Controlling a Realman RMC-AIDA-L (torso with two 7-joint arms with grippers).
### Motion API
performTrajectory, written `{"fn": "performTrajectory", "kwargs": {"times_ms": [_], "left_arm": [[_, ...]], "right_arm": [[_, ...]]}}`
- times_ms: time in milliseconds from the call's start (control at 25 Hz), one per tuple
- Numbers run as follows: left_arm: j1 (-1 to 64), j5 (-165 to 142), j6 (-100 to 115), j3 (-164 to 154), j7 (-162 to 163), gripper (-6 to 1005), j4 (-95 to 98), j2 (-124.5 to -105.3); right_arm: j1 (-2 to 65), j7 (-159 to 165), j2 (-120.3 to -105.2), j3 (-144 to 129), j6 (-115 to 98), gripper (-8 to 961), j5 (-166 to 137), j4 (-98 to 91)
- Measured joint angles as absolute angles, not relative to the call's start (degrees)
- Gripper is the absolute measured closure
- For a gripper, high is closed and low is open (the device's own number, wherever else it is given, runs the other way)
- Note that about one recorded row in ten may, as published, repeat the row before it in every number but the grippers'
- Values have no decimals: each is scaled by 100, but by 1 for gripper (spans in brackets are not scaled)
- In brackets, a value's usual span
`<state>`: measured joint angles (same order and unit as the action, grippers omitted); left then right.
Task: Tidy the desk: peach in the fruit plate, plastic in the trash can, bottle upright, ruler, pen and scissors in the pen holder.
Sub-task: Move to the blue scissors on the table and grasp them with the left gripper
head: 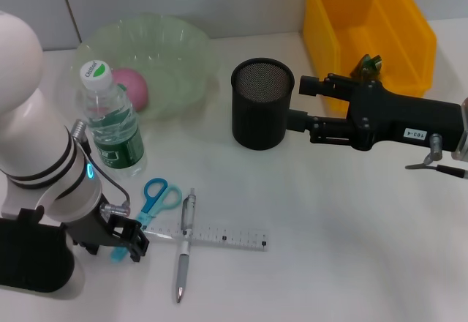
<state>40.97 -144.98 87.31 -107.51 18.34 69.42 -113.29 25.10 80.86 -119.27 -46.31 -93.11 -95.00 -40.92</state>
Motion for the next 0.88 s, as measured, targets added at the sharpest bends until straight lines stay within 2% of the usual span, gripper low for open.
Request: {"fn": "performTrajectory", "kwargs": {"times_ms": [880], "left_arm": [[4373, -14283, 8690, -10754, 1280, 317, 6621, -11348]], "right_arm": [[2426, 8086, -11924, -4631, -9382, 128, -9431, -4117]]}}
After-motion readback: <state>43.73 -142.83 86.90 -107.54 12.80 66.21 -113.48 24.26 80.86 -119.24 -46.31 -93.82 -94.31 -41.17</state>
